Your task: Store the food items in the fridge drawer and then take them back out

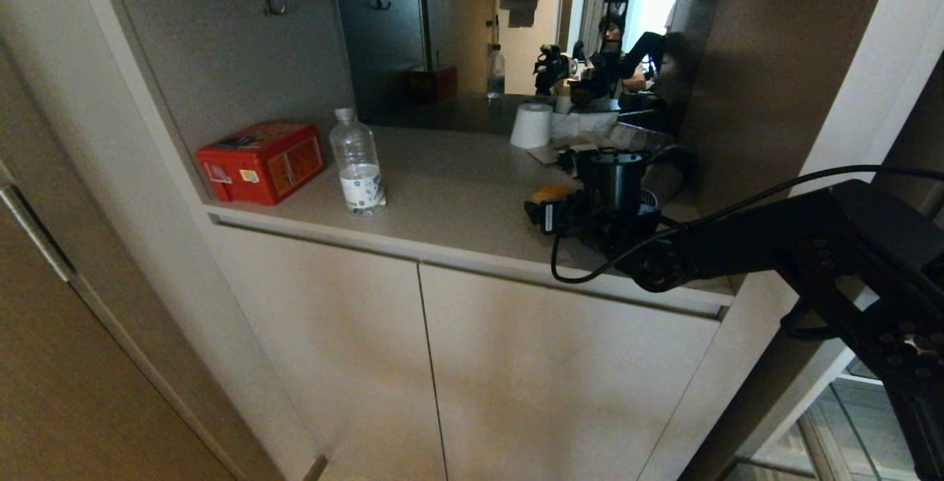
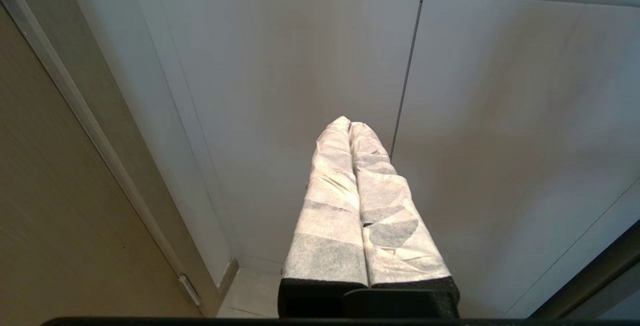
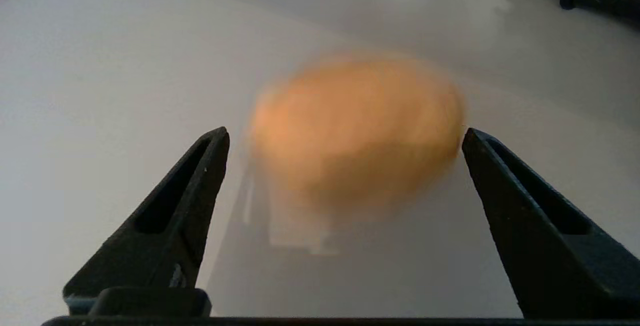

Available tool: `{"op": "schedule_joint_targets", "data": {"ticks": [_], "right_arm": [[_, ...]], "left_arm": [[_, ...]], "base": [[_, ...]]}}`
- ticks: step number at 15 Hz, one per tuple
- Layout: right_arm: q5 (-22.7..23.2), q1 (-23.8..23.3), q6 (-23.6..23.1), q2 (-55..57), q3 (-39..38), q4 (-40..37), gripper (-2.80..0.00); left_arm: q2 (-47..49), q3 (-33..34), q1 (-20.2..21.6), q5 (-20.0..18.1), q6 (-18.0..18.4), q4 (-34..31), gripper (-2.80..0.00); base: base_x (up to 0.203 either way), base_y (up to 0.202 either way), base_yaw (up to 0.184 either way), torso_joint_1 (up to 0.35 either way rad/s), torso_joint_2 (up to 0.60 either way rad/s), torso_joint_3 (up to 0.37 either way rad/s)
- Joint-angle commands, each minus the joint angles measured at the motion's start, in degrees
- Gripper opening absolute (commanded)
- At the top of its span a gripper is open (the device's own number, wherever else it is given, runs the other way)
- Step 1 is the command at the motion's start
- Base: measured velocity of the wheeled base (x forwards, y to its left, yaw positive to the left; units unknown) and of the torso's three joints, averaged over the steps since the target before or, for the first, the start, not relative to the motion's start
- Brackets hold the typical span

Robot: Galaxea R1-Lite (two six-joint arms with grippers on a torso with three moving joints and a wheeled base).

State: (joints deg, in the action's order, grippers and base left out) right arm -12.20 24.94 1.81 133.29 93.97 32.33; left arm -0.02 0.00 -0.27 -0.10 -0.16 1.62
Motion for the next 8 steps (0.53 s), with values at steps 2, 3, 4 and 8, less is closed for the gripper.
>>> {"op": "schedule_joint_targets", "data": {"ticks": [2,3,4,8], "right_arm": [[-0.2,0.0,0.0,-0.4,0.0,0.3,0.00],[-0.2,0.0,0.0,-0.5,-0.1,0.3,0.00],[-0.2,0.0,0.0,-0.5,0.0,0.3,0.00],[-1.6,0.1,-0.9,-3.0,-0.6,0.3,0.00]], "left_arm": [[0.0,0.6,0.0,0.0,0.0,0.0,-2.80],[0.0,0.6,0.0,0.0,0.0,0.0,-2.80],[0.0,0.6,0.0,0.0,0.0,0.0,-2.80],[0.0,0.6,0.0,0.0,0.0,0.0,-2.80]], "base": [[0.000,0.000,0.000,0.000,0.00,0.000],[0.000,0.000,0.000,0.000,0.00,0.000],[0.000,0.000,0.000,0.000,0.00,0.000],[0.000,0.000,0.000,0.000,0.00,0.000]]}}
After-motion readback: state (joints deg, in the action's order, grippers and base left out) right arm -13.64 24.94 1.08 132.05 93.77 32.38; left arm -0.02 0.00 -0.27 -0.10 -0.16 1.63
